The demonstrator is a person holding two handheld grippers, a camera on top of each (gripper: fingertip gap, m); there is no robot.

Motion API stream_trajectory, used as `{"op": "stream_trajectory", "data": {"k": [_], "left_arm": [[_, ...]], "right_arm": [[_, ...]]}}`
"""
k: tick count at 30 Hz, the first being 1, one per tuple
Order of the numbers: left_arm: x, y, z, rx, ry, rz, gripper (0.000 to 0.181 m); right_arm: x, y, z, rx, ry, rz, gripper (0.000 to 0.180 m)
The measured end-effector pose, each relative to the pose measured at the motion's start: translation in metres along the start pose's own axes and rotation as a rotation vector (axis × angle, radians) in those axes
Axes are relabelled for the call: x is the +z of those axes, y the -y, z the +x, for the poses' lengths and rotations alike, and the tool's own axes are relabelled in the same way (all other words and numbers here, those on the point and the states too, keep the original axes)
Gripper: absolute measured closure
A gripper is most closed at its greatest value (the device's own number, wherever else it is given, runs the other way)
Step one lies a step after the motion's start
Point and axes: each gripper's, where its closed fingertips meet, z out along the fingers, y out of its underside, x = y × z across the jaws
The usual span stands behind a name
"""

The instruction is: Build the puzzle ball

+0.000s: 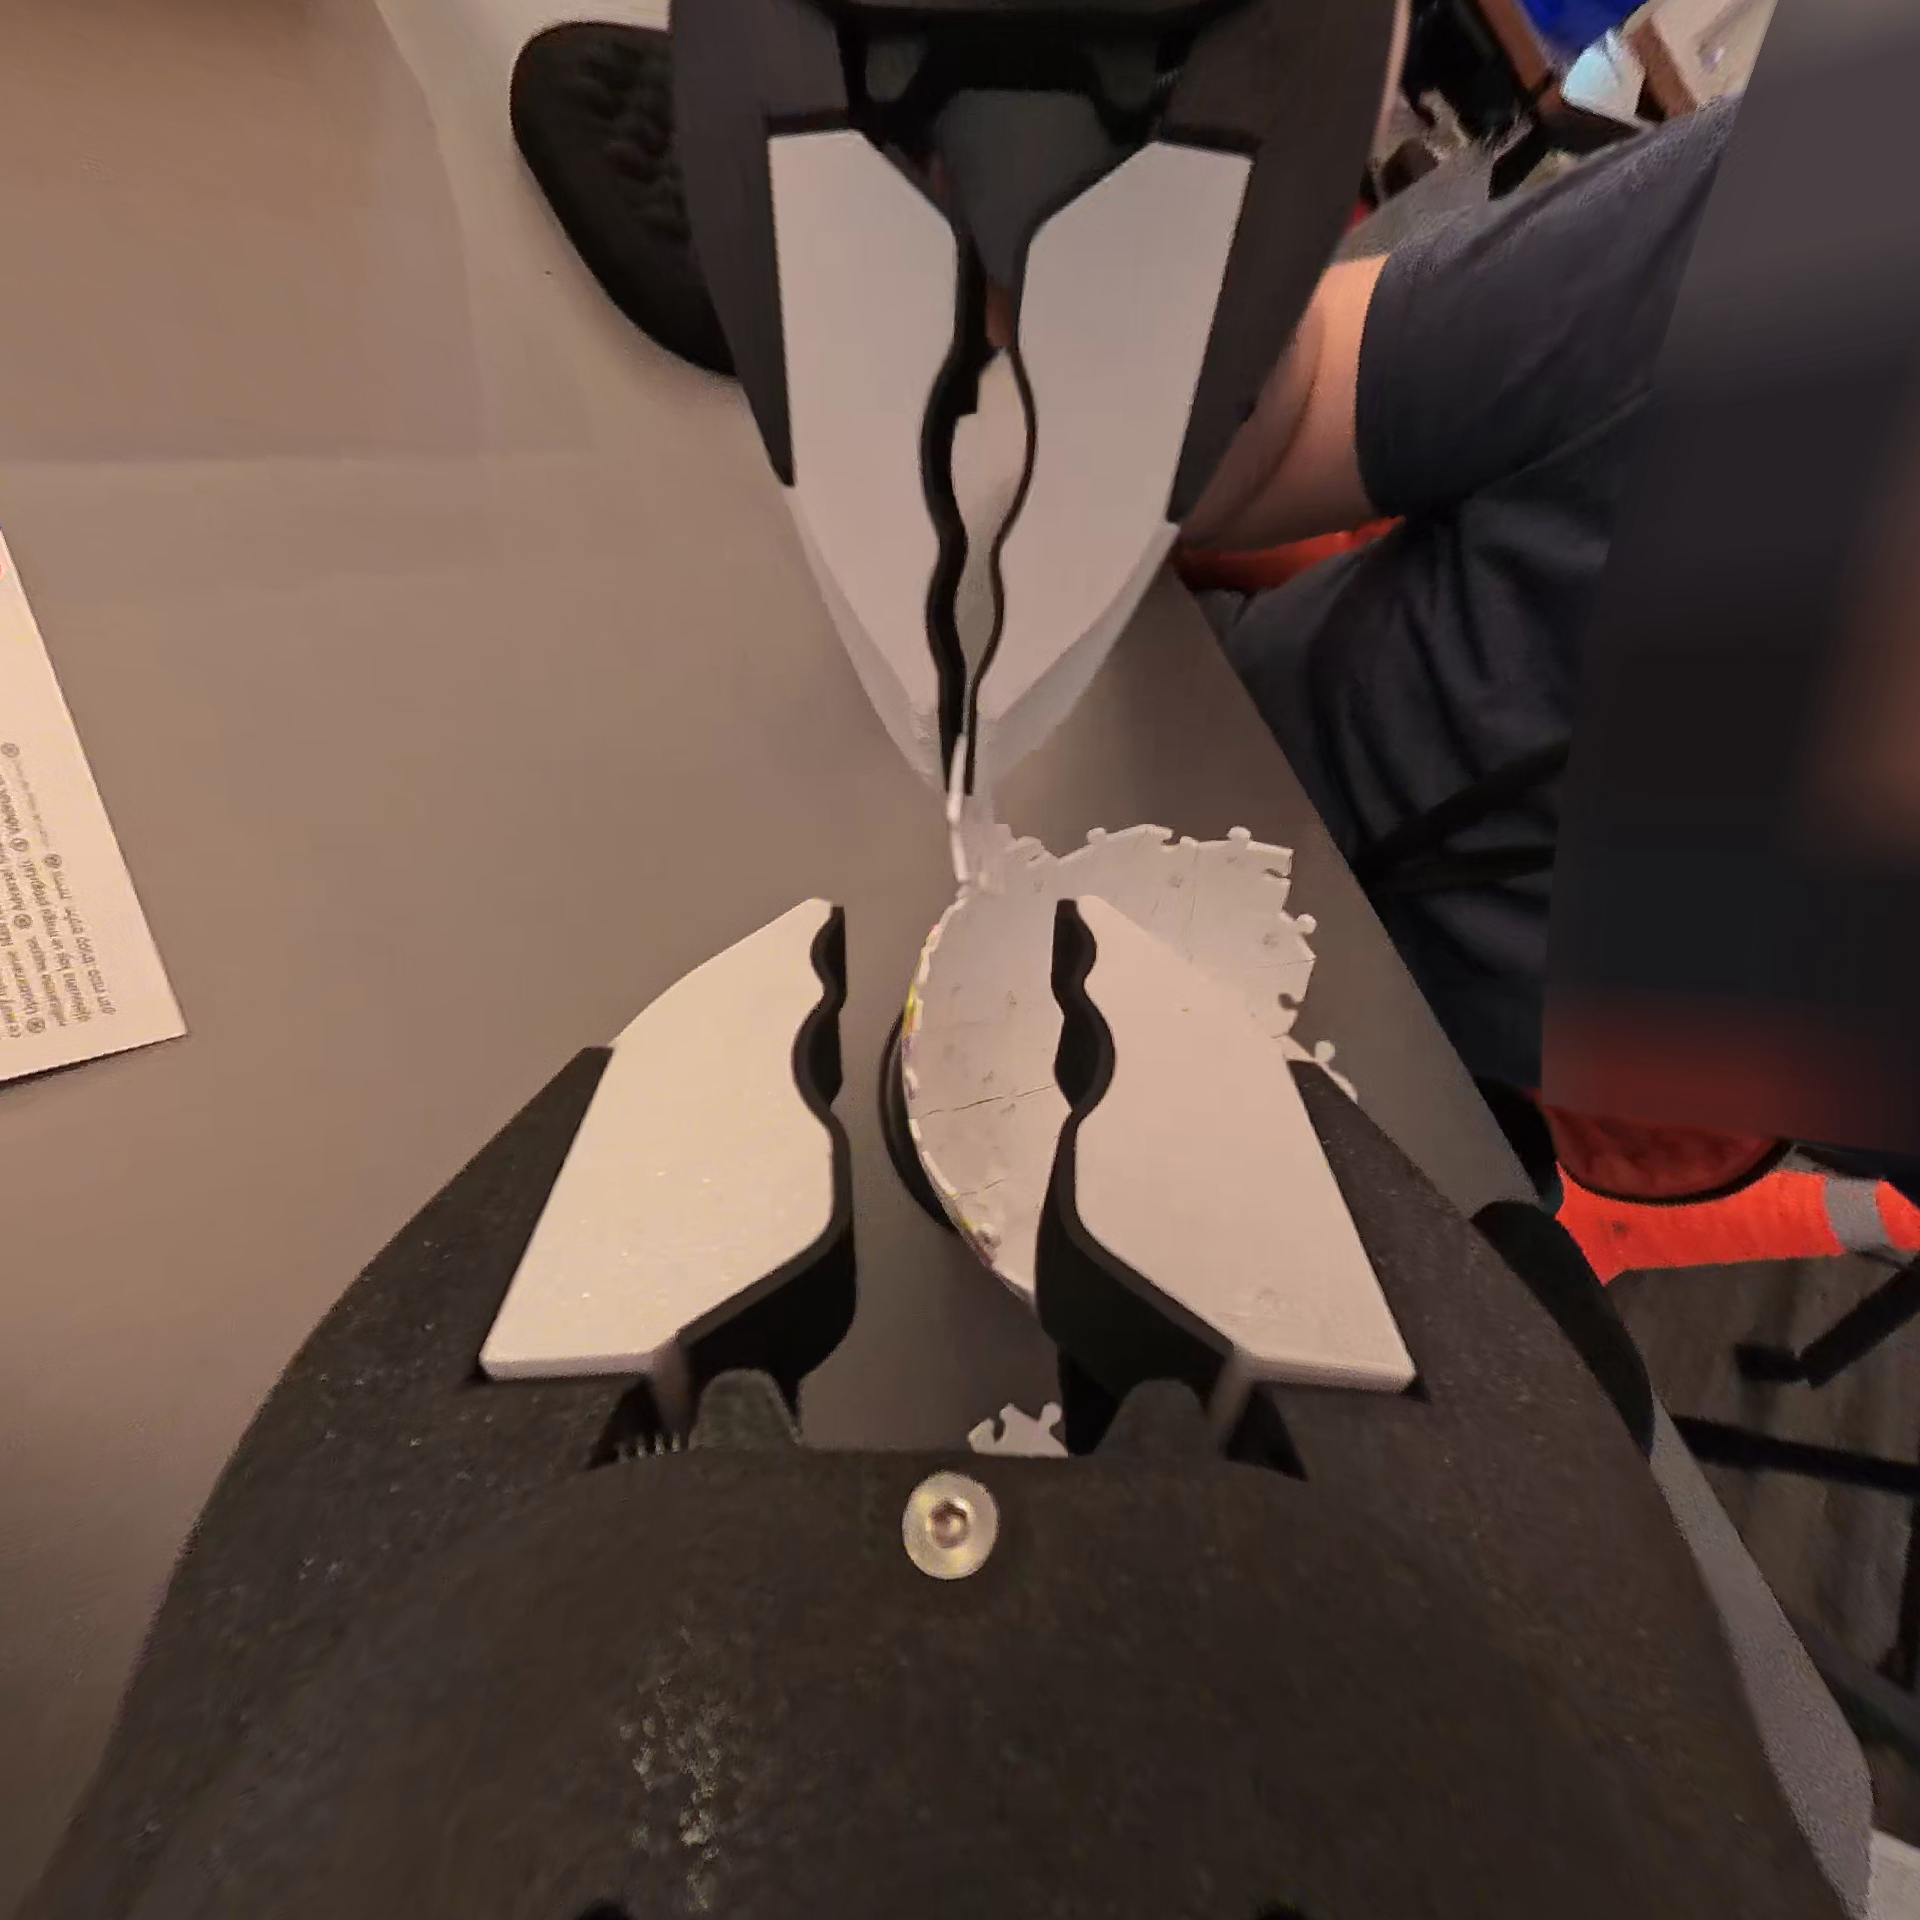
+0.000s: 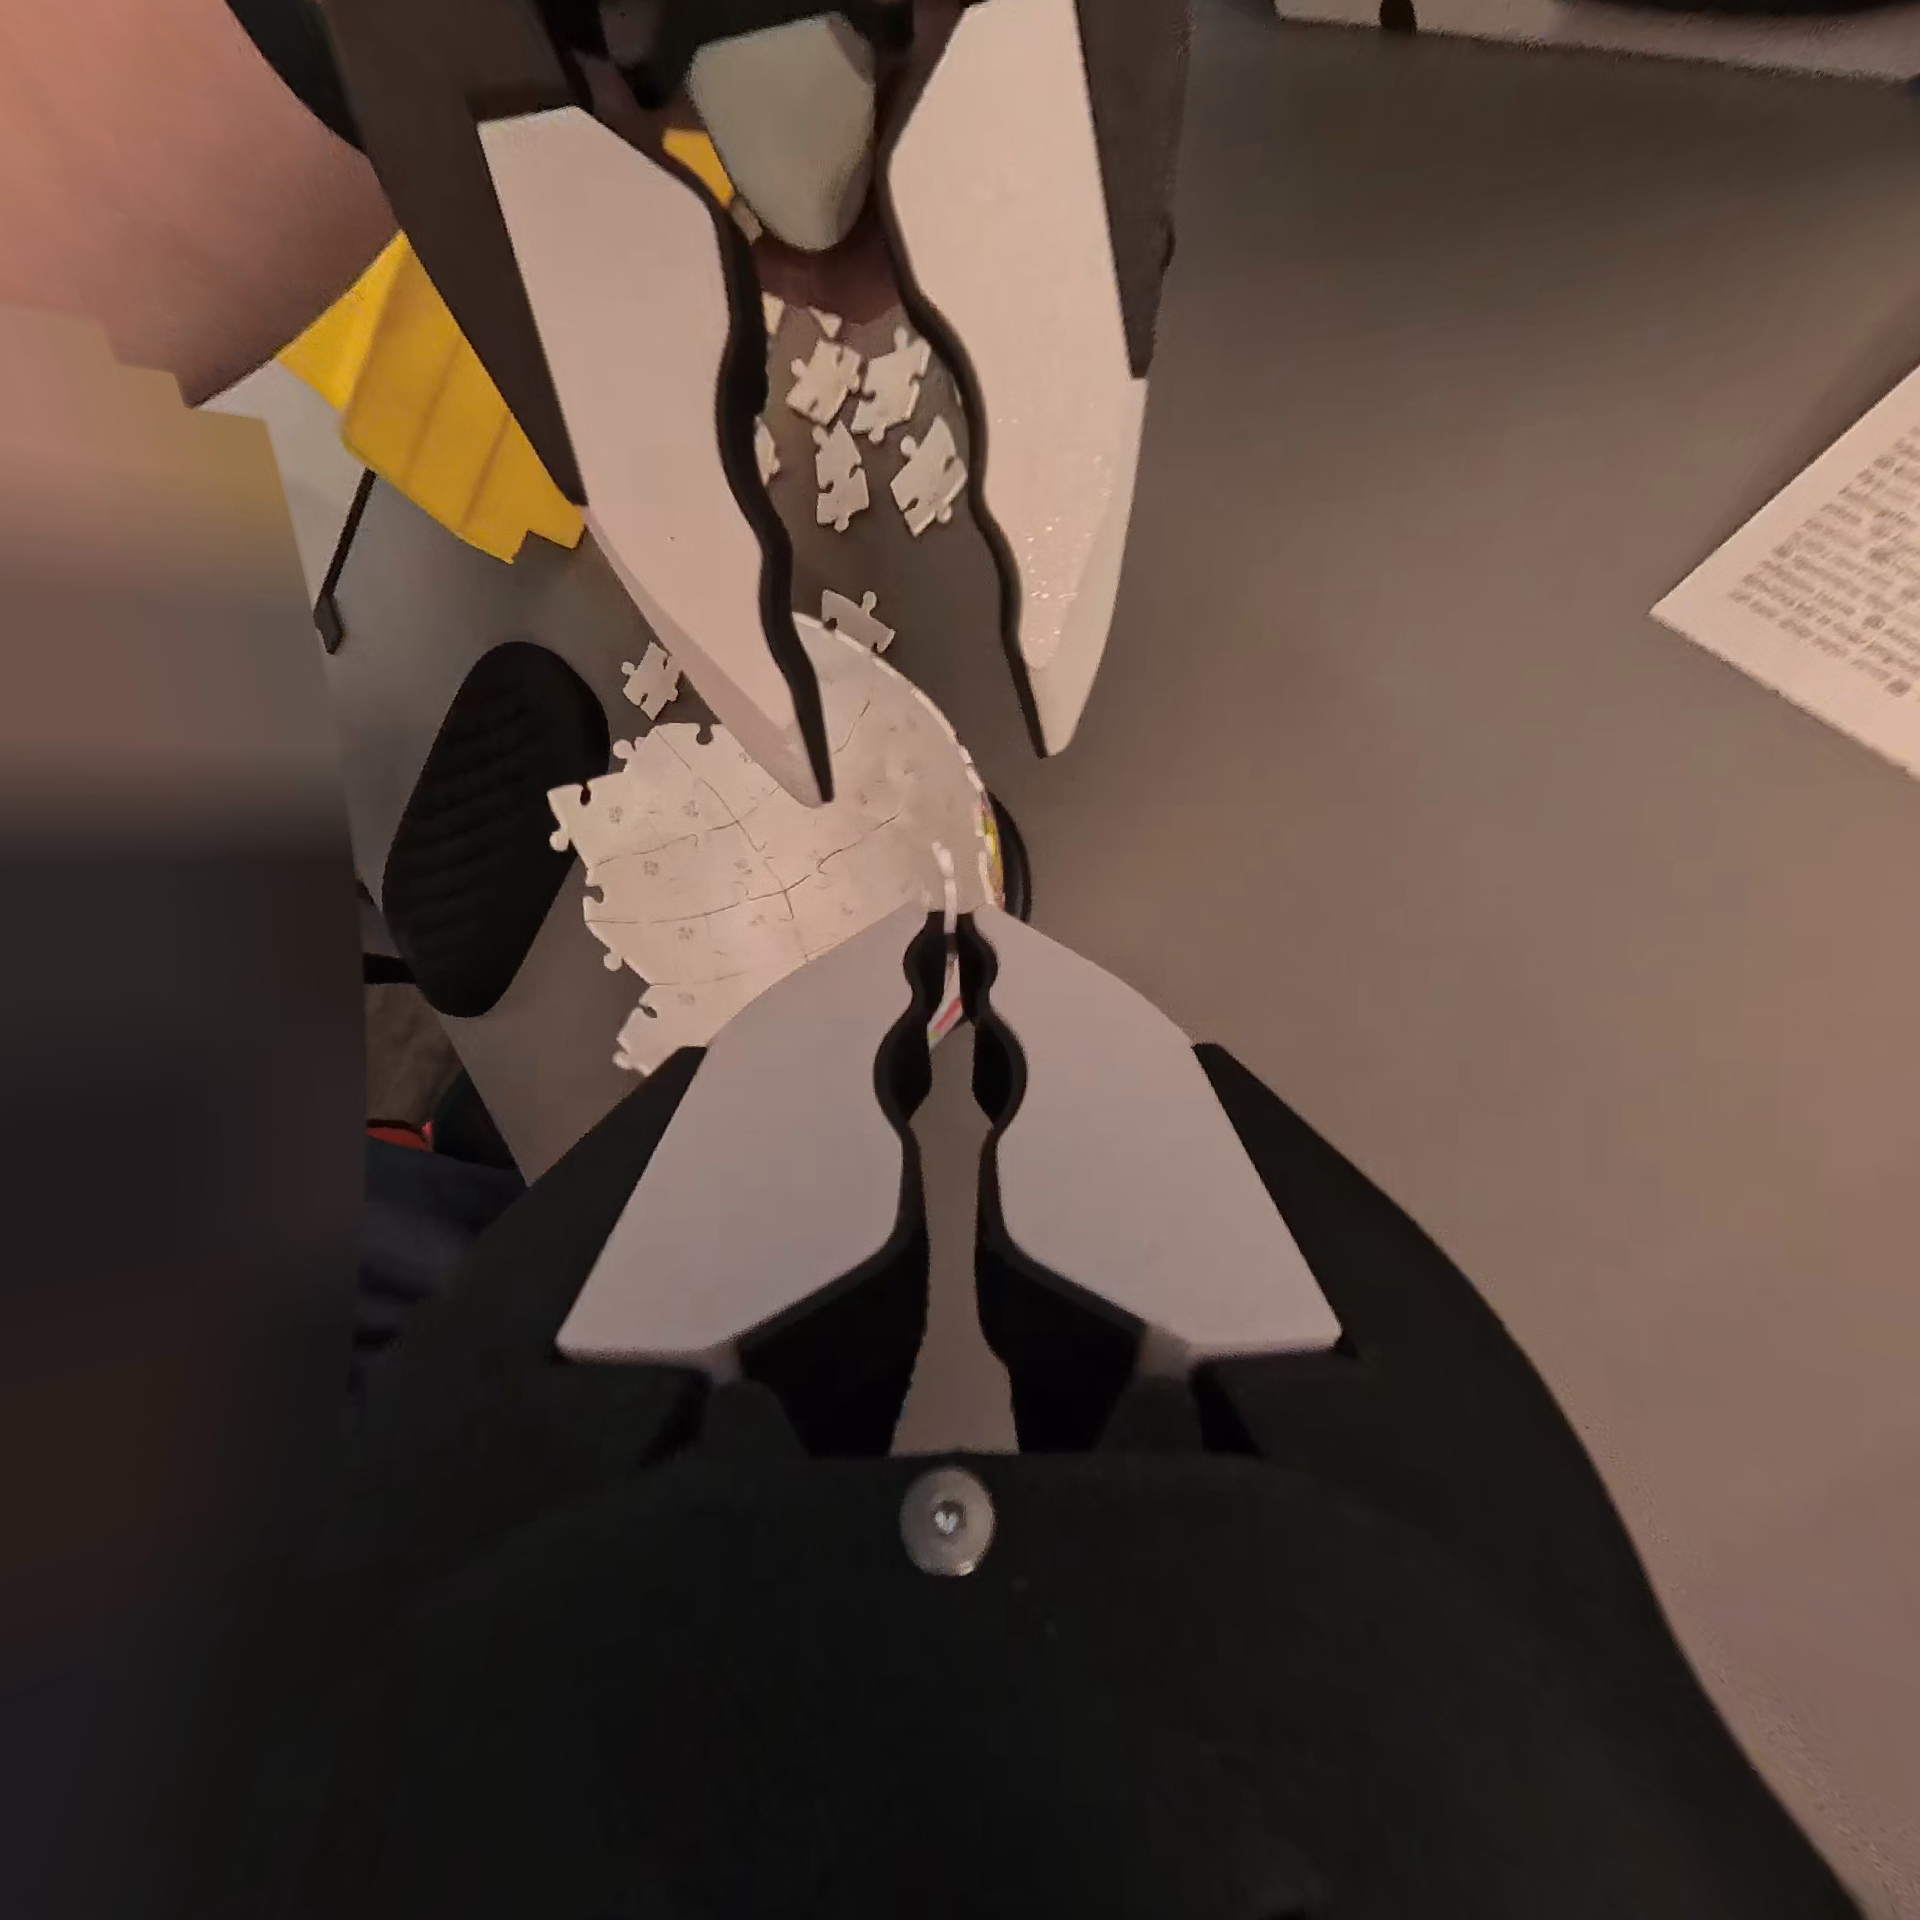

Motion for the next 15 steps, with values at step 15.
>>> {"op": "stream_trajectory", "data": {"k": [15], "left_arm": [[0.022,-0.012,-0.003,0.048,0.012,-0.051,0.164]], "right_arm": [[0.015,-0.008,0.000,-0.034,-0.205,-0.147,0.176]]}}
